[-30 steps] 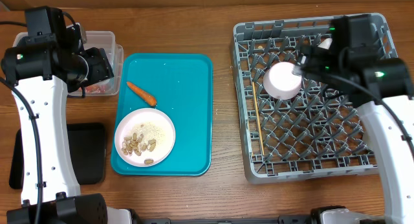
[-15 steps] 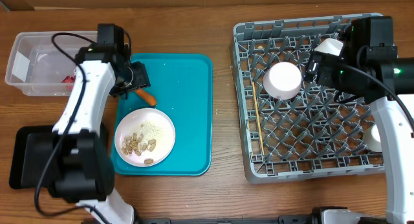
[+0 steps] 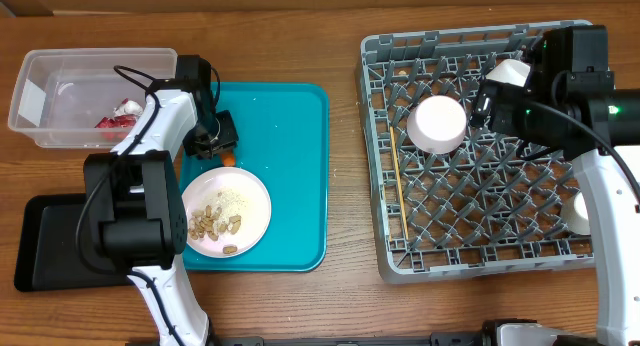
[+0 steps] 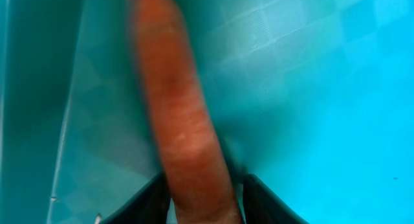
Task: Sort waste into correct bins and load items into the dishwasher
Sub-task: 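Grasp the carrot with the left gripper and place it on the black board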
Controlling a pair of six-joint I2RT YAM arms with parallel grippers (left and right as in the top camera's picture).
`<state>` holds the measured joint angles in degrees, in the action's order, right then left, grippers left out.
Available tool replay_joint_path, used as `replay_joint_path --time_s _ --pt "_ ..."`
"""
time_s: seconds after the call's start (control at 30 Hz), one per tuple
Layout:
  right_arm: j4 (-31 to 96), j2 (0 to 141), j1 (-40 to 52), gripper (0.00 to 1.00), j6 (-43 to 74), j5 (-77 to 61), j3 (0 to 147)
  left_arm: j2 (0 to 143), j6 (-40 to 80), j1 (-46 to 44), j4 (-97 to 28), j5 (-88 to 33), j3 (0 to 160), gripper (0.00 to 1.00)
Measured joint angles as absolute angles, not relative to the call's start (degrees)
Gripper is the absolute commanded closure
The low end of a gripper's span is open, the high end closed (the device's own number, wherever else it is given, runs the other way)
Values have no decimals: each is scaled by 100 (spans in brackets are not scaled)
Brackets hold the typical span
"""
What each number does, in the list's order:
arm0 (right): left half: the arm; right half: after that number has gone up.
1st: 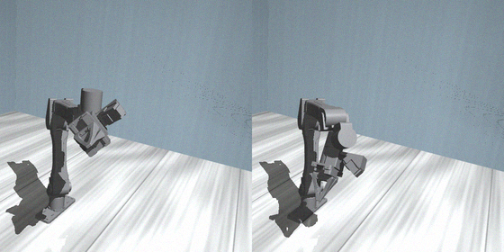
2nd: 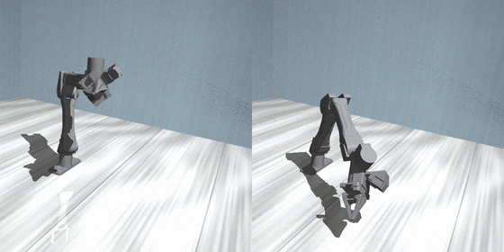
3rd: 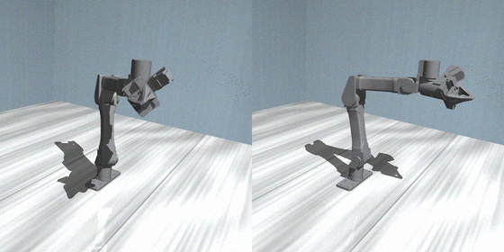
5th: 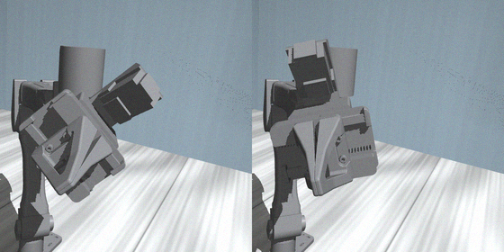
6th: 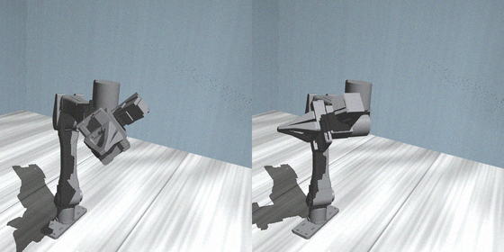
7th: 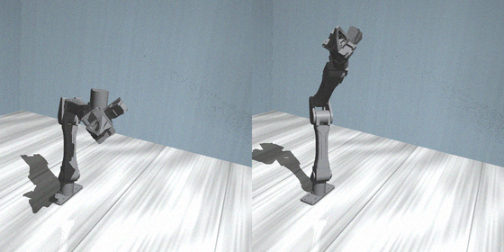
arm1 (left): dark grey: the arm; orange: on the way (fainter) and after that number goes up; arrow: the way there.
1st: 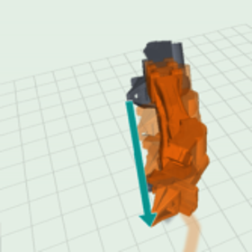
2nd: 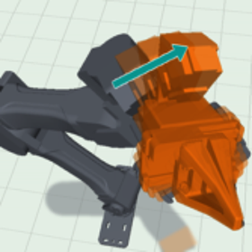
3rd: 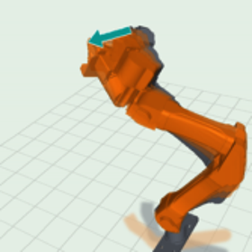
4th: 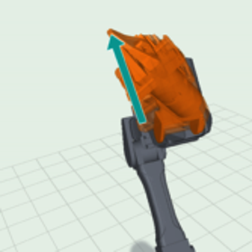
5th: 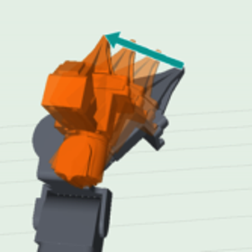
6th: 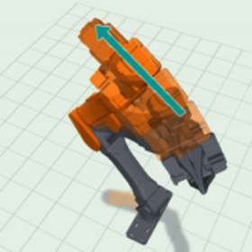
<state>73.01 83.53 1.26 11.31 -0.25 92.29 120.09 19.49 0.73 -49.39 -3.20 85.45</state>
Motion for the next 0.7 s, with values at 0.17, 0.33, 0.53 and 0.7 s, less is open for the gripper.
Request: replay_joint_path --time_s 0.17,0.33,0.53,0.7 --pt "7308 8353 126 0 1127 -49 9229 12007 1933 71 -4967 -316 8567 90" --pt "7308 8353 126 0 1105 -64 9229 11970 1914 71 -5435 -294 8943 91" --pt "7314 8353 126 0 1083 -58 9229 11052 1905 178 -6219 -228 9865 96" --pt "7314 8353 126 0 1070 -49 9229 9983 1898 738 -7400 97 10068 95"
